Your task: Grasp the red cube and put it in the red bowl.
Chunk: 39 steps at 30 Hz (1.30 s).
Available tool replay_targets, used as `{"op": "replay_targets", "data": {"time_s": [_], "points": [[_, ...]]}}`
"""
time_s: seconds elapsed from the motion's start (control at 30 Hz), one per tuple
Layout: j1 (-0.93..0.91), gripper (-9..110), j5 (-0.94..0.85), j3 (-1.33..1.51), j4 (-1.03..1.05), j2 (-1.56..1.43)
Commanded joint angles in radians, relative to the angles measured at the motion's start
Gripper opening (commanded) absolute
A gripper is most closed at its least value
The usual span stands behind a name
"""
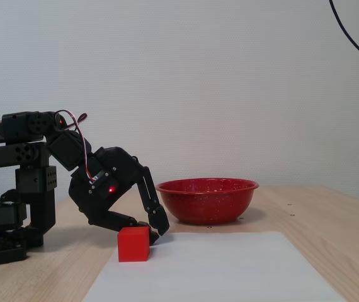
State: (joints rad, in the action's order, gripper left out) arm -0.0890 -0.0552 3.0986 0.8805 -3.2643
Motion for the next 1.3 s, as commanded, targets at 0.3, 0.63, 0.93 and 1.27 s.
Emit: {"op": "replay_targets", "data": {"time_s": [0.3,0.63,0.93,1.27], "points": [[-0.025,0,0.02,0.005,0.011,-0.011],[-0.025,0,0.035,-0.003,0.023,-0.005],[-0.014,0,0.112,-0.141,0.124,0.072],[0.02,0,0.196,-0.405,0.293,0.25]]}}
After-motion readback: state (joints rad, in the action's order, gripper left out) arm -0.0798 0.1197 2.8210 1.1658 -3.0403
